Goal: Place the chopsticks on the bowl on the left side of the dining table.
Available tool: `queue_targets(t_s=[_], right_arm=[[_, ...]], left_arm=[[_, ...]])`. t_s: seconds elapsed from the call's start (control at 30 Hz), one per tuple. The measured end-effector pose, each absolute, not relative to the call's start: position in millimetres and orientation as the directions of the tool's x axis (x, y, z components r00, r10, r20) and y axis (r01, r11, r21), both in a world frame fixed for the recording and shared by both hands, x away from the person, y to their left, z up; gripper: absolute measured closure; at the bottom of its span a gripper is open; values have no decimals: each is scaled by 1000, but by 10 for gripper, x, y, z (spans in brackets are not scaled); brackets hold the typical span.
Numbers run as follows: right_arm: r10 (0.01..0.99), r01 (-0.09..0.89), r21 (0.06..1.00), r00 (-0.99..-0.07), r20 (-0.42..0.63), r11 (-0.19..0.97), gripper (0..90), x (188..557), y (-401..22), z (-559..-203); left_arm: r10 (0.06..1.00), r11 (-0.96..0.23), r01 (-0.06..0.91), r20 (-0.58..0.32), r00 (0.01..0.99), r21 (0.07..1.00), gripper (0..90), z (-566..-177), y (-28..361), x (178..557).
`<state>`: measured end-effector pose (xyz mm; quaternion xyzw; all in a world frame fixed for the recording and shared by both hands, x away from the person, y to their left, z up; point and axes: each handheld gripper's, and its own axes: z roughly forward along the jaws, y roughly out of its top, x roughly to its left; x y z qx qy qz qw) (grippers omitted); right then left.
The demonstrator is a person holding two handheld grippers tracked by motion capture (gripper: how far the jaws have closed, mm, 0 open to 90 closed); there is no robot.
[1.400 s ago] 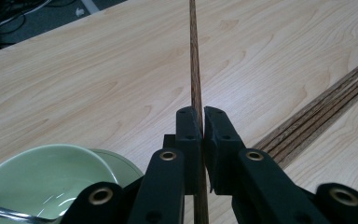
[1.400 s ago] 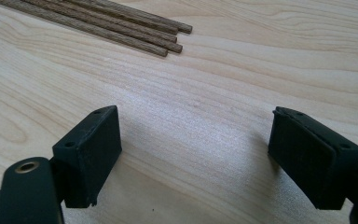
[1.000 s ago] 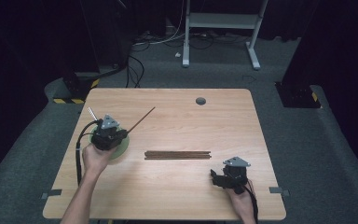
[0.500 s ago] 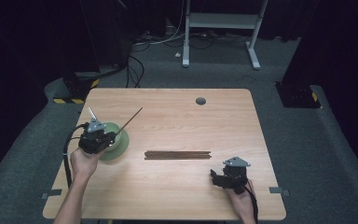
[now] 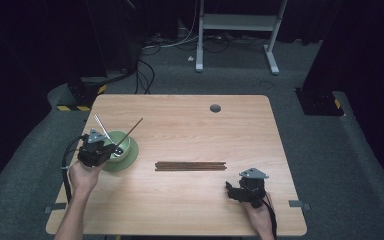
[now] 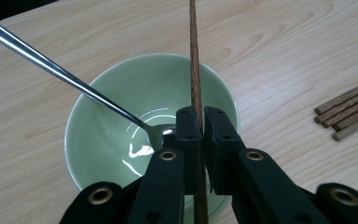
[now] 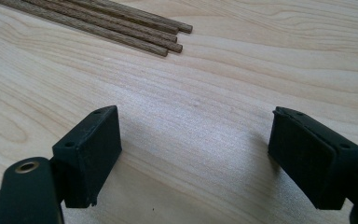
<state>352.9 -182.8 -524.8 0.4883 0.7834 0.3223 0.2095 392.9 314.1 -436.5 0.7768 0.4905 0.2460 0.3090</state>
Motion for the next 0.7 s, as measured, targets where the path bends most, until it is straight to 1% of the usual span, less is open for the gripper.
queue_targets(t_s=[0.23, 0.7], right_arm=[[901, 630, 710, -434, -12, 314, 166, 3526, -1827, -5248], [901, 630, 710, -435, -13, 314, 166, 3525, -1827, -5248]], left_arm=[[930, -292, 633, 59, 363, 716, 844, -4429, 3246, 3943], [939, -285, 650, 69, 337, 705, 844, -4482, 3363, 3988]])
